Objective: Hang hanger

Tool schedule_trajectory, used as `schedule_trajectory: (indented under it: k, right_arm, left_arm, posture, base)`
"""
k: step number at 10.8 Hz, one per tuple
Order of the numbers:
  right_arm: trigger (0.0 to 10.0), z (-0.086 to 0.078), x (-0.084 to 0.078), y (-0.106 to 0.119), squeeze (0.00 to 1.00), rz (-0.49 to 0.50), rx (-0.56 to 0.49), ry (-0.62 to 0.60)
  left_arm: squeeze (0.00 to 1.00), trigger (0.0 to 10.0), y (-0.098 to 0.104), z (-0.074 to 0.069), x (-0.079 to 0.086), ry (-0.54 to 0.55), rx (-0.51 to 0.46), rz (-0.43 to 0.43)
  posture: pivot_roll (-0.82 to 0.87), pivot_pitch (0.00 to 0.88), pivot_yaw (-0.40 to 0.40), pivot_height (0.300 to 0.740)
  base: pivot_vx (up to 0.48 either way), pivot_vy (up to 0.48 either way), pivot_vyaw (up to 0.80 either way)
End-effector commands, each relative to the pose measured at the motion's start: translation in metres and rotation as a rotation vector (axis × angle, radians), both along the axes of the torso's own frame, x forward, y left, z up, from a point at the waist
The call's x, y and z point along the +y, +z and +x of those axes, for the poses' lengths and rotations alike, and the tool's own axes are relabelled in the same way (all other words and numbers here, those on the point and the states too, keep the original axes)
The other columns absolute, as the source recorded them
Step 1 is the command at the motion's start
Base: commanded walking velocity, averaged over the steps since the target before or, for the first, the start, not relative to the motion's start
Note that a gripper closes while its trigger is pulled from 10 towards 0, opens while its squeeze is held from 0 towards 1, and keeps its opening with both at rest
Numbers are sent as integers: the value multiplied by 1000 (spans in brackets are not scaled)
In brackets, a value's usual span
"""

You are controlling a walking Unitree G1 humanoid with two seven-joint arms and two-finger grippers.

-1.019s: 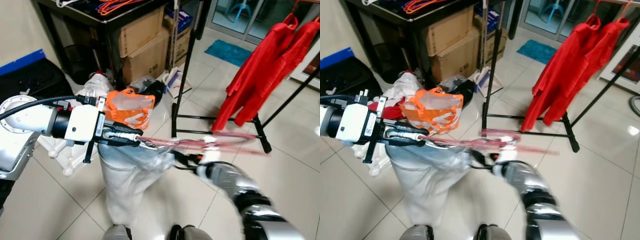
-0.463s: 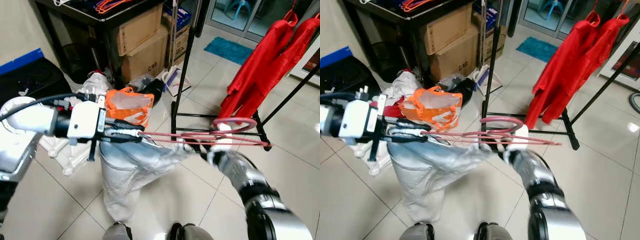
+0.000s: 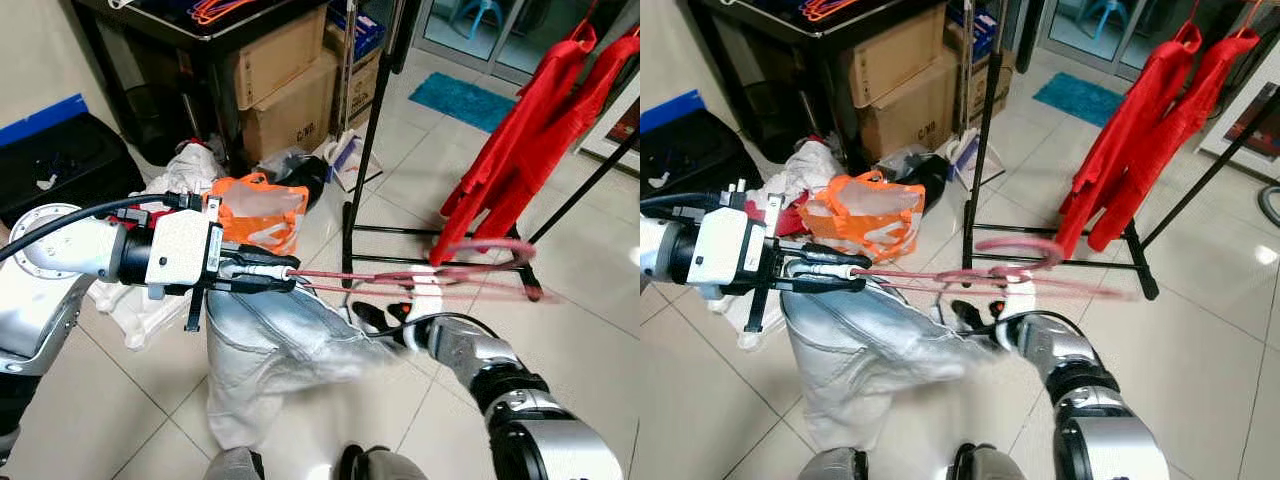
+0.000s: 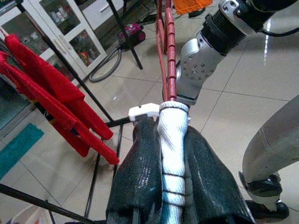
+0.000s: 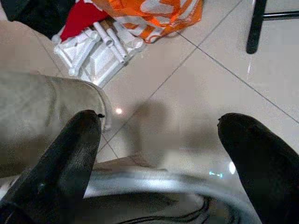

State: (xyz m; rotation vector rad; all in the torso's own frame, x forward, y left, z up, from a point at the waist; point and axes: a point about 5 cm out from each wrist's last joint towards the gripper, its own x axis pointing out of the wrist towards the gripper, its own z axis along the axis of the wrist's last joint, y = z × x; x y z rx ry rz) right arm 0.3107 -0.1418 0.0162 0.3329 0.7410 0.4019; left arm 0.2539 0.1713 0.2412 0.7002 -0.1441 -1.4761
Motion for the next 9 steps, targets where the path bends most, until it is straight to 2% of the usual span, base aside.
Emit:
schedule_trajectory:
  k: [1,3,4,5,6,7,9]
  right_arm:
    - [10000,-5,-10,-5,0,-7,28,-18]
    - [10000,0,-24,4,0,88,-15,-55]
    - [10000,0,-30,10,0,156,-56,-31]
    - [10000,-2,-32,11,384,202,-71,-10]
    - [10000,-5,-32,11,961,225,-87,13]
    - [10000,-6,-28,10,1000,239,-109,37]
    - [10000,-6,-25,12,1000,260,-147,46]
  left_arm:
    - [0,10000,15,-3,-2,-11,-74,1]
    - [0,10000,19,-3,-2,-9,-78,2]
    - [0,10000,22,-5,-4,-18,-78,-6]
    - [0,10000,23,-6,-6,-28,-76,-14]
    - [0,10000,24,-8,-7,-37,-76,-22]
    - [0,10000,26,-9,-8,-44,-76,-31]
    - [0,10000,28,-11,-8,-49,-79,-32]
  posture:
    - [114,162,-54,740]
    - [115,165,-51,740]
    - [119,168,-51,740]
    - [119,168,-51,740]
    - [120,170,-52,740]
    - [123,171,-54,740]
    - [127,171,-53,740]
  base:
    - [0,0,0]
    - [0,0,0]
    - [0,0,0]
    - [0,0,0]
    - [0,0,0]
    - [0,0,0]
    - [0,0,0]
